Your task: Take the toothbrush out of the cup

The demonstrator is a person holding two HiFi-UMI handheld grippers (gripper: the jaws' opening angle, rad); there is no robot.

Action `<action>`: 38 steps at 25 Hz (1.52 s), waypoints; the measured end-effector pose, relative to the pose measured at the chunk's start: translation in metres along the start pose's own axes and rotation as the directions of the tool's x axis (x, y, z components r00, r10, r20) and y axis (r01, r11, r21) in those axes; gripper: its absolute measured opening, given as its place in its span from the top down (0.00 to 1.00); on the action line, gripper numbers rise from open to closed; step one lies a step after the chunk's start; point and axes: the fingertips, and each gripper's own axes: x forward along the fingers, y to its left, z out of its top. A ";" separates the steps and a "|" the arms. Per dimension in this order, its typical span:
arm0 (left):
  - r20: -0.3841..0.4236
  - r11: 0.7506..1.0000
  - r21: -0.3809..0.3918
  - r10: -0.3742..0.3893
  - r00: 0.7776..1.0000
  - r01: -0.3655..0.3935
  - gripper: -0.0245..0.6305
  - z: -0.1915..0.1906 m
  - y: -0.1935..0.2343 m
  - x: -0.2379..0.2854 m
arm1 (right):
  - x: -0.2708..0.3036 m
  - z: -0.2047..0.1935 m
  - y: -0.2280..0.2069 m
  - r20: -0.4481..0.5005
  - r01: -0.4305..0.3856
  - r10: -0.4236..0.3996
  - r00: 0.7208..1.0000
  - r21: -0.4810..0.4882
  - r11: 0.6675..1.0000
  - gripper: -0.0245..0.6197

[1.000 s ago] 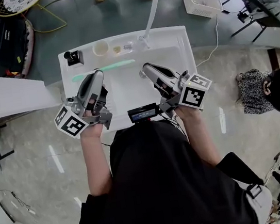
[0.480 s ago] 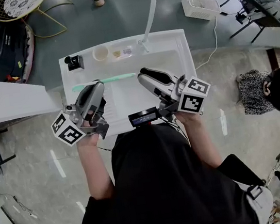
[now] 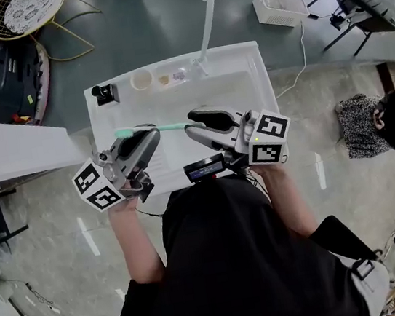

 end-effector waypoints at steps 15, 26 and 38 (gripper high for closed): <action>0.012 0.997 0.005 -0.081 0.997 0.081 0.91 0.006 -0.008 0.020 | 0.002 -0.023 0.023 -0.132 -0.120 0.113 0.985 -0.044 0.992 0.78; -0.068 0.964 0.023 -0.263 0.962 0.265 0.91 0.000 -0.036 0.030 | 0.003 -0.024 0.041 -0.151 -0.232 0.223 0.963 -0.039 0.972 0.85; 0.083 0.993 0.002 -0.117 0.990 0.117 0.88 0.010 -0.014 0.038 | 0.000 -0.008 0.026 -0.025 -0.186 0.188 0.982 0.070 0.980 0.88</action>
